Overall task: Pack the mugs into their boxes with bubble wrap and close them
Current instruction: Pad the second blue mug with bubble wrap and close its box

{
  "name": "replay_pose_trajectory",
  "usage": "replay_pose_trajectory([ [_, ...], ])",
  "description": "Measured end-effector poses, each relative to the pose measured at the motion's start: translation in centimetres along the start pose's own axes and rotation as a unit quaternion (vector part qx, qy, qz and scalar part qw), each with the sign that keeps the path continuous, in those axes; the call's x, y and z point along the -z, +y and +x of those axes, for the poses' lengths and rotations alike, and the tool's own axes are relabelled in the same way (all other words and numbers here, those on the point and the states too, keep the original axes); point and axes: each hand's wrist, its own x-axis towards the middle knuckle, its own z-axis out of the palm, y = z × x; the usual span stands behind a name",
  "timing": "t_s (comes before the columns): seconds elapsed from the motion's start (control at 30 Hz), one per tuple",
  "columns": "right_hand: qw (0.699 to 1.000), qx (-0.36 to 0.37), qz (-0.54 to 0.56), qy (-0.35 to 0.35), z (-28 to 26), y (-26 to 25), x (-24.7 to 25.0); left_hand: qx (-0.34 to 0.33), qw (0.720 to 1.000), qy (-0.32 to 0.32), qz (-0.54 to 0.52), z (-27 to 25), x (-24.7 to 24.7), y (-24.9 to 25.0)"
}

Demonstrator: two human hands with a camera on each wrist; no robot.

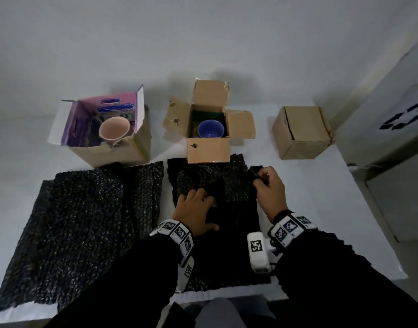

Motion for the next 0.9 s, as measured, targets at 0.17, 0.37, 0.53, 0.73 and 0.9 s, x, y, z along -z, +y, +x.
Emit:
replay_pose_trajectory([
  [0.17, 1.000, -0.010, -0.002, -0.021, 0.4, 0.6, 0.0, -0.003, 0.998, 0.048, -0.034, 0.5, -0.1, -0.5],
  [0.37, 0.999, -0.040, -0.011, 0.023, 1.6, -0.1, -0.4, -0.036, 0.961, 0.249, -0.111, 0.4, 1.4, -1.8],
  [0.53, 0.996, -0.051, 0.023, 0.064, 3.1, -2.5, -0.8, 0.009, 0.943, 0.273, -0.190, 0.2, 5.3, -2.6],
  [0.73, 0.998, 0.029, 0.009, 0.047, 4.5, -6.0, -1.9, -0.005, 0.942, 0.274, -0.195, 0.2, 9.1, -5.3],
  [0.9, 0.994, 0.094, -0.021, 0.053, 7.0, -8.3, -2.5, 0.018, 0.896, 0.383, -0.224, 2.3, 13.1, -7.2],
])
